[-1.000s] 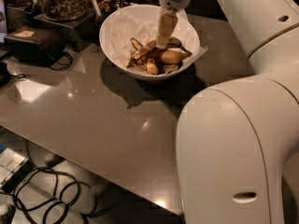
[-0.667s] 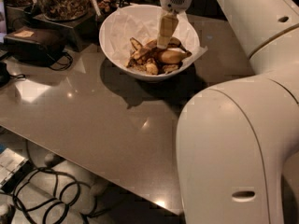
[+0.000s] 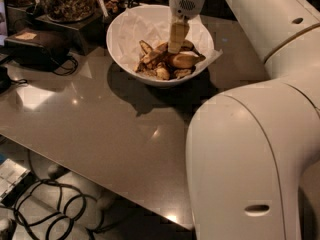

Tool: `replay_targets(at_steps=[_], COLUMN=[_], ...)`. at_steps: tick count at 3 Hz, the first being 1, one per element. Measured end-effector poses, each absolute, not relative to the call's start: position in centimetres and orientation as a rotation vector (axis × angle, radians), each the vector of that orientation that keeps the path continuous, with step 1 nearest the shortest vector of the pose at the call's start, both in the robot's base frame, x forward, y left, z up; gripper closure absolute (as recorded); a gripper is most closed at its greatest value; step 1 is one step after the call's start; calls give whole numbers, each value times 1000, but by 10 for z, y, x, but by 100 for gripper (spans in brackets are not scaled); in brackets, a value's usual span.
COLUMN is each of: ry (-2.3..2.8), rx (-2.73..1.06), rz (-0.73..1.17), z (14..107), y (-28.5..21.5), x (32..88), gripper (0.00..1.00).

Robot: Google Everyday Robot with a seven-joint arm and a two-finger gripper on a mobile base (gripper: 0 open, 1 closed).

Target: Pick banana from white bowl

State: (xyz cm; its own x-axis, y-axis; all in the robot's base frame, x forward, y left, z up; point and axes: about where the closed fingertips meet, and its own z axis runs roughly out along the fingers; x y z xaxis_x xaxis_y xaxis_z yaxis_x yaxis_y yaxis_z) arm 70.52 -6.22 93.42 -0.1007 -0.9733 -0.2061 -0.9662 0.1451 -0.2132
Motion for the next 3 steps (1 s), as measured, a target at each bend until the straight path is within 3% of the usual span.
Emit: replay_targets(at_steps=[3], ry=[2137], rx=[-1917], rz=[-23], z=[919], y=[-61], x=[707], gripper=[50])
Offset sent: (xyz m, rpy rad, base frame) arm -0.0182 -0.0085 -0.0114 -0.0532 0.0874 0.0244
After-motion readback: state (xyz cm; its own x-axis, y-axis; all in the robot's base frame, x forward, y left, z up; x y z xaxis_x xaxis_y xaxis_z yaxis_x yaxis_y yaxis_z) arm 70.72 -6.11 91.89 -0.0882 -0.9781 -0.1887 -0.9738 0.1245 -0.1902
